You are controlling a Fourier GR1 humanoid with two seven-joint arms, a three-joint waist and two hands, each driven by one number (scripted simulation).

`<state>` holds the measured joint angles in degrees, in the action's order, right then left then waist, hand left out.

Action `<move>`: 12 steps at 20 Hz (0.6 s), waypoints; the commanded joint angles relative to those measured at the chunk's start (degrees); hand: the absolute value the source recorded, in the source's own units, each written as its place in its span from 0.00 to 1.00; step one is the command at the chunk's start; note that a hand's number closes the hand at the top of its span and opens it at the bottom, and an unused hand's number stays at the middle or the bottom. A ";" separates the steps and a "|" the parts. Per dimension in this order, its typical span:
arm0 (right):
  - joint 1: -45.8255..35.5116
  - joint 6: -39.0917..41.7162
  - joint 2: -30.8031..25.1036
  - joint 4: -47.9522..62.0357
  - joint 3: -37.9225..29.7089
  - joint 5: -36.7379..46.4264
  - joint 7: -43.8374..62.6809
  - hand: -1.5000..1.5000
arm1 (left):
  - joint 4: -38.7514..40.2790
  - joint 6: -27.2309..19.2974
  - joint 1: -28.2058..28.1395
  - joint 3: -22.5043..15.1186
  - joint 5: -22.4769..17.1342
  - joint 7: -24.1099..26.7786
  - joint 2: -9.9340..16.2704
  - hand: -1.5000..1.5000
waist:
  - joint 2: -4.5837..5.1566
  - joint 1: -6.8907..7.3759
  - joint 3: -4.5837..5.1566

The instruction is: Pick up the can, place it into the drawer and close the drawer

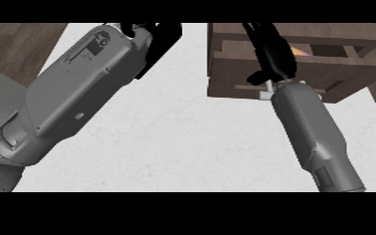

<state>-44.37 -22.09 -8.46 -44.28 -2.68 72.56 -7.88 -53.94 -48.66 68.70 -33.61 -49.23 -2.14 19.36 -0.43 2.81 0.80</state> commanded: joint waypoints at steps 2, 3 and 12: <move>-4.93 -7.04 1.45 10.69 -2.70 1.07 1.84 0.00 | -3.62 1.73 -2.04 0.95 0.48 -2.10 3.39 0.00 | 1.16 0.76 -0.87; -4.85 -8.87 0.53 12.55 -3.84 -0.13 -0.67 0.00 | -2.82 0.03 -0.52 1.03 0.94 -2.22 1.55 0.00 | 1.38 0.41 -0.92; -14.87 -15.11 -1.59 23.79 -7.29 1.27 0.74 0.00 | -6.68 0.10 -3.01 1.19 2.85 -3.84 3.67 0.00 | 1.95 1.76 -0.94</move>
<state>-55.49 -34.67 -9.98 -25.44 -8.04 74.29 -8.06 -59.88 -48.50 65.69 -32.65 -47.11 -5.12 22.50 0.71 4.04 0.32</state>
